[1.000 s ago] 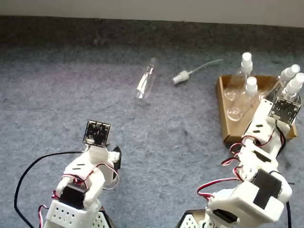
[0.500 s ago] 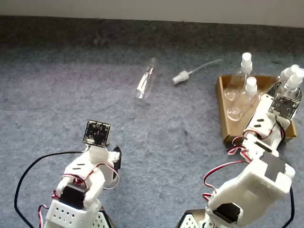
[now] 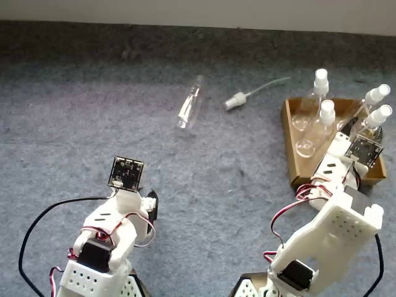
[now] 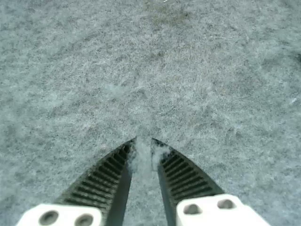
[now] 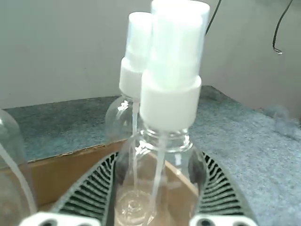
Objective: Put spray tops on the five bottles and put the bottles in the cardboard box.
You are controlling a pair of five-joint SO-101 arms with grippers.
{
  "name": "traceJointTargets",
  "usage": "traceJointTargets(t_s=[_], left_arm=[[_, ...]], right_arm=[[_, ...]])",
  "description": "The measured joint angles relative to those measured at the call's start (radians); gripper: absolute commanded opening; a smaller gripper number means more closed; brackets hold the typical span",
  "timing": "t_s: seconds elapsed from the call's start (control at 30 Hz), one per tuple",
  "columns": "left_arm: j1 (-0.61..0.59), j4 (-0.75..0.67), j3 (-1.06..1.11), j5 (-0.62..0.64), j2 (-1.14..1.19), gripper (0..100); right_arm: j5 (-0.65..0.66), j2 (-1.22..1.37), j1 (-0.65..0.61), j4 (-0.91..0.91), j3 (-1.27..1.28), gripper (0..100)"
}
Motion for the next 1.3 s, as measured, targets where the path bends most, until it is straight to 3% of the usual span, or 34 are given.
traceJointTargets(t_s=[1.07,1.3], left_arm=[[0.0,0.0,0.0,0.0,0.0,1],[0.0,0.0,0.0,0.0,0.0,1]], right_arm=[[-0.014,0.002,0.0,0.0,-0.043,11.7],[-0.014,0.002,0.0,0.0,-0.043,19.4]])
